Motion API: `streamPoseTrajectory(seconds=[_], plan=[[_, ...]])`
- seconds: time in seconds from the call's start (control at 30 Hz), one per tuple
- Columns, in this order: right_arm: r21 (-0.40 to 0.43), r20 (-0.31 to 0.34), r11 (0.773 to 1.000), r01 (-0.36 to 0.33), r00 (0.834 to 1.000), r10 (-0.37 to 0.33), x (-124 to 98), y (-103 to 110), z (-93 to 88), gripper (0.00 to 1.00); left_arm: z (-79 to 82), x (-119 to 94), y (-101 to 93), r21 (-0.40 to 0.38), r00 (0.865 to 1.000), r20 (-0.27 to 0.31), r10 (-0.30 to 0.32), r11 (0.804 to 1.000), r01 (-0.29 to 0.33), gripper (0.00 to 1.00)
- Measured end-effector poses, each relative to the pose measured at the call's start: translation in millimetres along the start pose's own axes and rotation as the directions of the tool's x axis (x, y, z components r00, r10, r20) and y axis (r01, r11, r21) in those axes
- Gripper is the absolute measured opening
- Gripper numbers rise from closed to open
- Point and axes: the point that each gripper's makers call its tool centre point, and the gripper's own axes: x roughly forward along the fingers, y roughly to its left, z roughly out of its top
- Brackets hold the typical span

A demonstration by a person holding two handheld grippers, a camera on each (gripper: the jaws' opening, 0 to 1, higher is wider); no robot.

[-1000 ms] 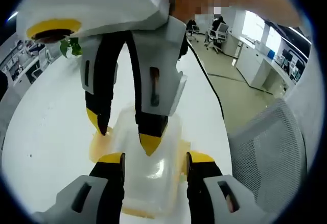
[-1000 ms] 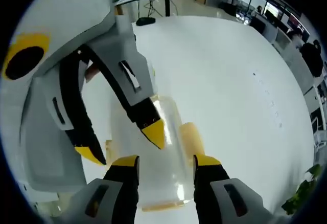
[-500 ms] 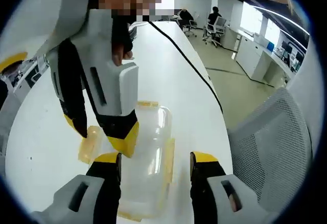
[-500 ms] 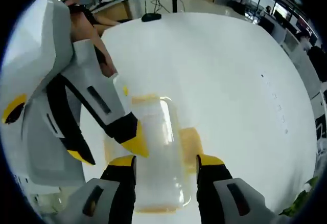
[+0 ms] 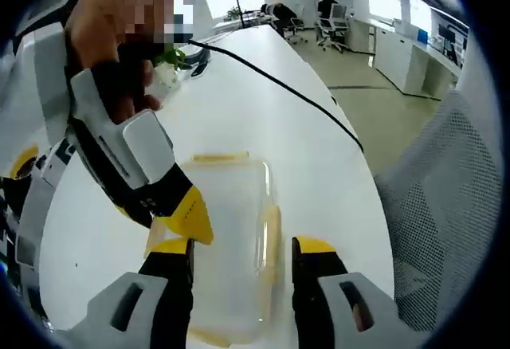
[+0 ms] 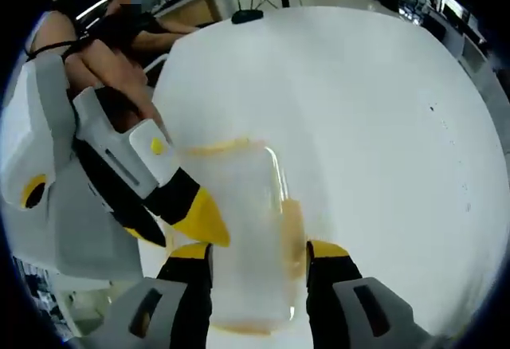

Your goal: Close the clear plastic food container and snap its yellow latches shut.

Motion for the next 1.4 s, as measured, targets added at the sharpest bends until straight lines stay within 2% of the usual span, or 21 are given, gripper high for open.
streamPoseTrajectory(seconds=[0.1, 0.2, 0.27, 0.43, 0.6, 0.63, 0.67, 0.7, 0.73, 0.8, 1.03, 1.17, 1.4], plan=[[-0.021, -0.012, 1.0, -0.009, 1.0, 0.009, 0.2, -0.3, 0.7, 0.45, 0.3, 0.8, 5.1, -0.008, 0.999, -0.01, 0.036, 0.999, -0.036, 0.43], [-0.029, -0.021, 0.999, -0.02, 1.0, 0.019, 0.6, -0.1, 0.1, 0.45, 1.0, 2.3, 4.2, -0.004, 0.998, -0.02, 0.052, 0.999, -0.052, 0.43], [-0.034, -0.023, 0.999, -0.025, 0.999, 0.024, 0.8, 0.1, 0.3, 0.44, -1.4, 3.0, 4.7, 0.047, 0.997, -0.042, 0.07, 0.997, -0.068, 0.44], [-0.046, -0.047, 0.998, -0.039, 0.998, 0.037, 1.7, 1.1, -0.4, 0.43, -1.8, 3.1, 6.7, 0.032, 0.997, -0.049, 0.064, 0.998, -0.063, 0.43], [-0.062, -0.111, 0.996, -0.063, 0.992, 0.056, 3.5, 3.4, -1.4, 0.41, -1.4, 4.3, 7.9, 0.025, 0.995, -0.062, 0.079, 0.997, -0.077, 0.4], [-0.045, -0.15, 0.995, -0.088, 0.985, 0.08, 4.0, 6.8, -6.3, 0.4, -12.8, -4.7, 25.6, 0.068, 0.973, -0.123, 0.193, 0.98, -0.186, 0.38], [-0.065, -0.131, 0.994, -0.082, 0.989, 0.073, 6.9, 3.0, -1.8, 0.4, -8.0, 6.5, 9.7, 0.01, 0.991, -0.086, 0.107, 0.994, -0.106, 0.38], [-0.066, -0.184, 0.991, -0.115, 0.978, 0.101, 5.4, 5.4, -15.2, 0.39, -5.6, 5.9, 11.2, 0.015, 0.992, -0.077, 0.1, 0.995, -0.099, 0.38], [-0.084, -0.144, 0.99, -0.11, 0.985, 0.097, 9.9, 3.5, -8.6, 0.38, -8.5, 5.5, 13.4, 0.008, 0.991, -0.085, 0.105, 0.994, -0.105, 0.38], [-0.028, -0.145, 0.992, -0.123, 0.982, 0.118, 10.1, 3.5, -11.6, 0.39, -8.7, 6.4, 13.2, 0.009, 0.991, -0.08, 0.109, 0.994, -0.108, 0.38], [-0.032, -0.132, 0.992, -0.122, 0.984, 0.117, 11.4, 3.4, -6.5, 0.4, -5.2, 5.0, 9.1, 0.019, 0.992, -0.069, 0.108, 0.994, -0.107, 0.38], [-0.042, -0.146, 0.992, -0.117, 0.983, 0.11, 11.0, 3.8, -2.3, 0.4, -4.4, 3.9, 7.6, 0.021, 0.992, -0.066, 0.11, 0.994, -0.108, 0.39], [-0.036, -0.115, 0.992, -0.121, 0.987, 0.116, 6.9, 3.9, 0.3, 0.41, -2.3, 4.2, 4.8, 0.029, 0.991, -0.072, 0.116, 0.993, -0.114, 0.4]])
